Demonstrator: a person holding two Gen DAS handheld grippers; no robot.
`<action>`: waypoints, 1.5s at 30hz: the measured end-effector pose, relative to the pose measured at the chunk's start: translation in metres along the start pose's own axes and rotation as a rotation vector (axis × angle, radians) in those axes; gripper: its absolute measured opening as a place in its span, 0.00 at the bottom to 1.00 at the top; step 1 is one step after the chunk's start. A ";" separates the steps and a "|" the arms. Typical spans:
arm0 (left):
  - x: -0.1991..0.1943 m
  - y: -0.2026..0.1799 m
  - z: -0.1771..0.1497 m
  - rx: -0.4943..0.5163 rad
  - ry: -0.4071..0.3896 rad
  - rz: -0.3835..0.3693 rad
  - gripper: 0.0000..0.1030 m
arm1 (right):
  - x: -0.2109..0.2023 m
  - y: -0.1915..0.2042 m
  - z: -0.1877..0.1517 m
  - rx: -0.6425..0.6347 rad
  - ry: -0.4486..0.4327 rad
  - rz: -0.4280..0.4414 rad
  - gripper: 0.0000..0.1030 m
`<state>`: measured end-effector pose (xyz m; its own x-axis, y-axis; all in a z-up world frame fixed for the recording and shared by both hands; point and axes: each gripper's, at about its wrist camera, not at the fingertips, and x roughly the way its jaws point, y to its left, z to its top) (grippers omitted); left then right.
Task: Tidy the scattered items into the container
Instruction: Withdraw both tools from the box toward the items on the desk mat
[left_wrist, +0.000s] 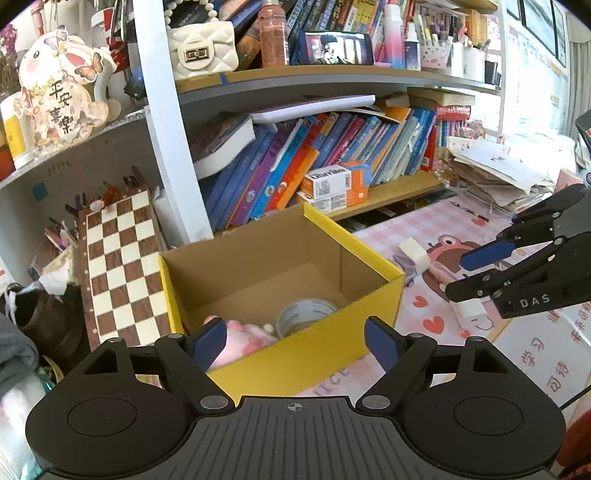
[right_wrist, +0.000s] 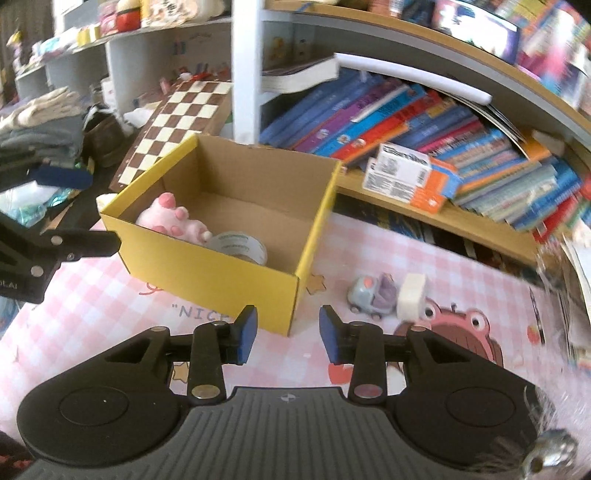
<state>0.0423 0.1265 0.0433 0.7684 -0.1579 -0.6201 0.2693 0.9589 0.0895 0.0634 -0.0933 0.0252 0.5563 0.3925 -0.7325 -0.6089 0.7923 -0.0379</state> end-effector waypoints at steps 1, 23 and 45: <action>-0.001 -0.001 -0.001 -0.002 0.001 -0.003 0.82 | -0.002 -0.001 -0.003 0.019 -0.002 -0.002 0.36; 0.002 -0.056 -0.022 0.013 0.042 -0.096 0.86 | -0.025 -0.016 -0.070 0.268 0.010 -0.113 0.47; 0.005 -0.094 -0.029 0.048 0.035 -0.132 0.86 | -0.035 -0.032 -0.106 0.395 0.015 -0.214 0.62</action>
<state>0.0040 0.0422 0.0092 0.7039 -0.2728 -0.6558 0.3949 0.9177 0.0422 0.0032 -0.1816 -0.0201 0.6363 0.1963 -0.7460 -0.2172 0.9735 0.0709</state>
